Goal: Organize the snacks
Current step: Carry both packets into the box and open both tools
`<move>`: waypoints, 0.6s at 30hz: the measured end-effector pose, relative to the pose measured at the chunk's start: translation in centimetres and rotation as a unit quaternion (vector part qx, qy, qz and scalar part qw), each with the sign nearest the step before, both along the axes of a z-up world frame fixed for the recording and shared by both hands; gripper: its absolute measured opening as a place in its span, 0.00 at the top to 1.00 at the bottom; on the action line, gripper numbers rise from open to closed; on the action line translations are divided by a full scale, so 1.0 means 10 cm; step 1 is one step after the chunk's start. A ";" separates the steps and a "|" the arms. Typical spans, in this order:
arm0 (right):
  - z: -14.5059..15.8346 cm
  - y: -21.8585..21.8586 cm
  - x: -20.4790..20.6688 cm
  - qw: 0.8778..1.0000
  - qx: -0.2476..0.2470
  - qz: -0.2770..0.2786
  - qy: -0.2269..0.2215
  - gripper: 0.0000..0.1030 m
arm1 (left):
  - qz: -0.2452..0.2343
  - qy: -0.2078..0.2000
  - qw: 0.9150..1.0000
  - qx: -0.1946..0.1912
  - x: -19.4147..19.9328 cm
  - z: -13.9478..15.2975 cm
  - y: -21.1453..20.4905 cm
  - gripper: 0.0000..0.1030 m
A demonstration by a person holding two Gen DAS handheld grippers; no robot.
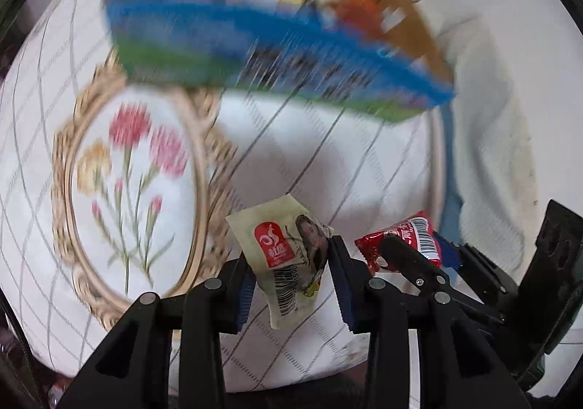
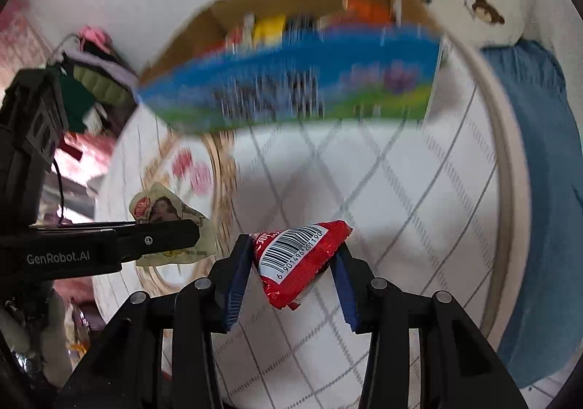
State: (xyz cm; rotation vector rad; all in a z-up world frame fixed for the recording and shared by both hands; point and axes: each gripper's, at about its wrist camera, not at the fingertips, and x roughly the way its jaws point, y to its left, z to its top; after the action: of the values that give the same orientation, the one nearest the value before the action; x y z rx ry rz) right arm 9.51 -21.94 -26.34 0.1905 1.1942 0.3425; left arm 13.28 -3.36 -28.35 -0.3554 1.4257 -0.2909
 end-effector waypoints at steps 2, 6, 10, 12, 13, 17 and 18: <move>0.23 -0.07 0.16 1.000 0.005 -0.008 -0.024 0.56 | 0.000 -0.021 1.000 -0.008 0.18 0.21 0.00 0.66; 0.59 -0.18 0.54 0.997 0.005 -0.022 -0.071 0.56 | -0.013 -0.066 0.998 -0.001 0.71 0.61 -0.02 0.66; 0.71 -0.20 1.00 0.996 -0.006 -0.022 -0.087 0.56 | -0.015 -0.078 0.997 0.014 1.23 0.72 -0.20 0.66; 0.68 -0.24 1.26 0.996 0.006 -0.033 -0.077 0.55 | -0.011 -0.069 0.997 0.026 1.44 0.70 -0.25 0.66; 0.63 -0.25 1.40 0.997 0.013 -0.034 -0.064 0.55 | -0.010 -0.065 0.997 0.035 1.53 0.66 -0.25 0.66; 0.45 -0.26 1.73 0.998 0.026 -0.044 -0.026 0.53 | -0.007 -0.042 0.997 0.064 1.84 0.49 -0.34 0.65; 0.39 -0.27 1.79 0.999 0.024 -0.046 -0.013 0.47 | -0.006 -0.037 0.997 0.069 1.87 0.45 -0.35 0.65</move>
State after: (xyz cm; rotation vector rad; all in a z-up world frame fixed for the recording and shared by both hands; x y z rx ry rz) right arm 27.42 -24.62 -22.43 0.2806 1.1483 0.2919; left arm 31.97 -6.90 -23.87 -0.2206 1.3682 -0.2122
